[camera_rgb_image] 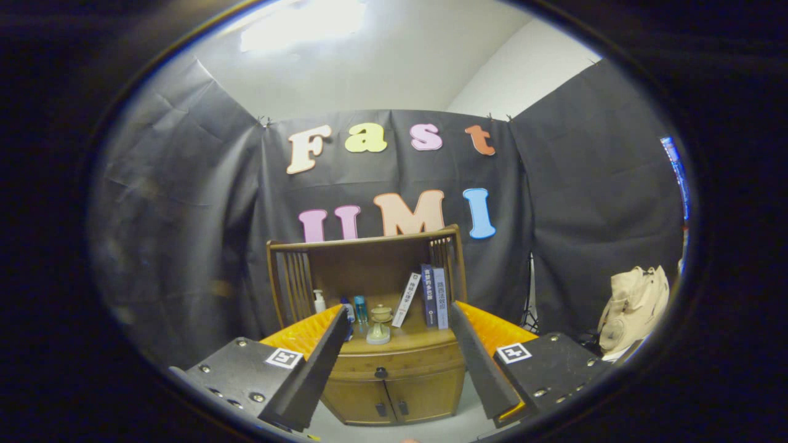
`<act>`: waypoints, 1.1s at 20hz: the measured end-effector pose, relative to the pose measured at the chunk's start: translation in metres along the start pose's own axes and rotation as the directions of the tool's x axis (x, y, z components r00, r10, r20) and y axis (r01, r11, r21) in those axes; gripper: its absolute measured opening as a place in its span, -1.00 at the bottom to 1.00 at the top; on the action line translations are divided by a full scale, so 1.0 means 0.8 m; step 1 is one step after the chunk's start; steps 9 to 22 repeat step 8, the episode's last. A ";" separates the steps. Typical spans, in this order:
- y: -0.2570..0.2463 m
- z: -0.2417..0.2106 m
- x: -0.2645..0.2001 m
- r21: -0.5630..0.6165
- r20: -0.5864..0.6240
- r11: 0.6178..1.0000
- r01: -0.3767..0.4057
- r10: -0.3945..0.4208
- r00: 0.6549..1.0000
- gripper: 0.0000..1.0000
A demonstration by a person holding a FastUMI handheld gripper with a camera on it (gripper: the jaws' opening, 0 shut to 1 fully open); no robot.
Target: Pull open the drawer, take out the items inside it, and place them on the countertop above the cabinet.
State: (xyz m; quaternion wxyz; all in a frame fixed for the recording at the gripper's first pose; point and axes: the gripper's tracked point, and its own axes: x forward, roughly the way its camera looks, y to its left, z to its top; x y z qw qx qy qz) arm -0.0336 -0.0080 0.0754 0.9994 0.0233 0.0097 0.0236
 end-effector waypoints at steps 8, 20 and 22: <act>0.007 -0.008 0.003 -0.021 0.000 1.000 0.009 -0.009 1.000 0.97; 0.007 -0.008 0.003 -0.021 0.000 1.000 0.009 -0.009 1.000 0.97; 0.007 -0.008 0.003 -0.021 0.000 1.000 0.009 -0.009 1.000 0.97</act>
